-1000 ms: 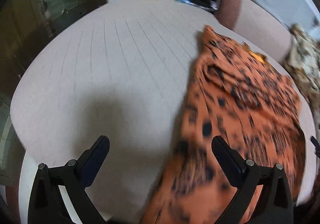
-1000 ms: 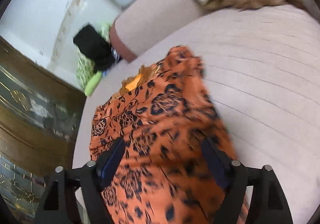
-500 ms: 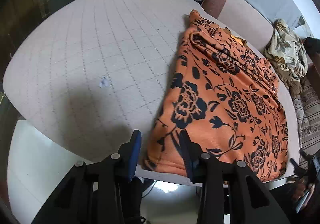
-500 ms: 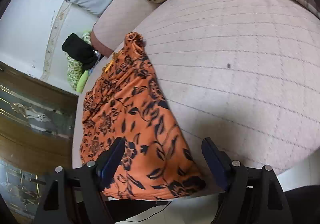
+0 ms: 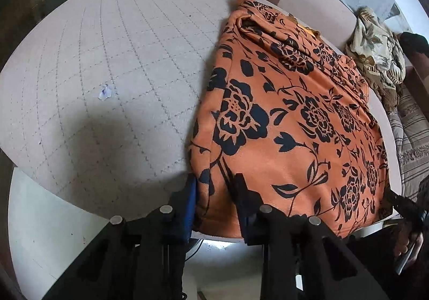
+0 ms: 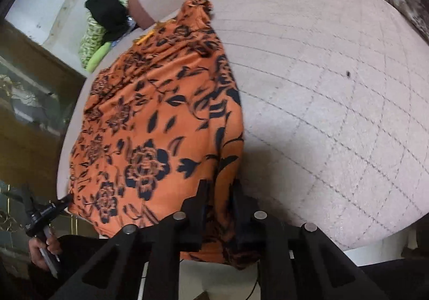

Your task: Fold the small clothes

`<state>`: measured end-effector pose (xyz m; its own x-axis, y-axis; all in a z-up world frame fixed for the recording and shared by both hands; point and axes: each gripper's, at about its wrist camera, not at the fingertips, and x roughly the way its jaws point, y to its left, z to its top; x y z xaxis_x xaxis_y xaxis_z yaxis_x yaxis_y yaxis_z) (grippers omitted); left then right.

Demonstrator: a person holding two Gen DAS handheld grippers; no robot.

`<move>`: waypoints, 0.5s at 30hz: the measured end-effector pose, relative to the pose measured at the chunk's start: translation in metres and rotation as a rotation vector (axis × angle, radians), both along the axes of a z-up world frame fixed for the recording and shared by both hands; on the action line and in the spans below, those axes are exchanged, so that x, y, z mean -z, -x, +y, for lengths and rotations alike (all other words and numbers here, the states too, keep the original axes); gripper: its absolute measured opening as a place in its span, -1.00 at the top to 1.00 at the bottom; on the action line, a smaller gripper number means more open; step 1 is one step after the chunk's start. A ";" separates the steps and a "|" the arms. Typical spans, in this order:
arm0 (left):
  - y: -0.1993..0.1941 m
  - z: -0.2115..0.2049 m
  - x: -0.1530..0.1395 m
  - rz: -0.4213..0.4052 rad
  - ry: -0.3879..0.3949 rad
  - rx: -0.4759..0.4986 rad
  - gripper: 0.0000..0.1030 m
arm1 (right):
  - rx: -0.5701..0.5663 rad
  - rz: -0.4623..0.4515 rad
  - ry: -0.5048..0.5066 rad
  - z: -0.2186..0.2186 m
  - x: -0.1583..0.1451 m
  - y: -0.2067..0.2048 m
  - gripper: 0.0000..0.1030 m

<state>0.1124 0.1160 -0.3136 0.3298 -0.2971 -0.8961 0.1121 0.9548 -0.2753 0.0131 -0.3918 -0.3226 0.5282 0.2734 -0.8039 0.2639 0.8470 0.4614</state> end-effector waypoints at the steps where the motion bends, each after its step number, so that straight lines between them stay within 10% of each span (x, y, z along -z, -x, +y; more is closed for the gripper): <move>1: 0.000 0.001 -0.001 0.001 0.003 0.000 0.45 | 0.012 0.009 0.011 0.000 0.001 -0.001 0.60; 2: -0.001 0.002 -0.002 -0.003 0.007 -0.002 0.41 | 0.028 0.025 0.033 -0.002 0.002 -0.002 0.59; 4: -0.002 0.004 -0.004 -0.010 0.016 -0.012 -0.27 | 0.034 0.041 0.032 -0.002 0.006 -0.004 0.50; 7: -0.003 0.002 -0.004 -0.028 0.004 -0.024 -0.35 | -0.010 -0.001 0.024 0.007 0.006 -0.005 -0.05; 8: -0.005 -0.001 0.000 -0.005 0.004 -0.011 -0.25 | -0.043 -0.006 0.048 0.016 0.005 -0.006 -0.16; 10: -0.007 -0.010 0.003 -0.003 -0.040 0.000 0.58 | -0.086 0.017 0.124 0.028 0.004 -0.009 0.05; 11: -0.008 -0.012 0.002 -0.005 -0.034 0.021 0.83 | -0.100 0.033 0.152 0.031 0.003 -0.012 0.65; 15: -0.015 -0.009 -0.004 0.016 0.053 0.039 0.88 | -0.108 0.025 0.064 0.024 -0.009 -0.017 0.78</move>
<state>0.1273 0.1068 -0.3097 0.3024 -0.3568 -0.8839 0.1441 0.9338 -0.3276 0.0304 -0.3678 -0.3136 0.4782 0.2754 -0.8339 0.1801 0.8986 0.4000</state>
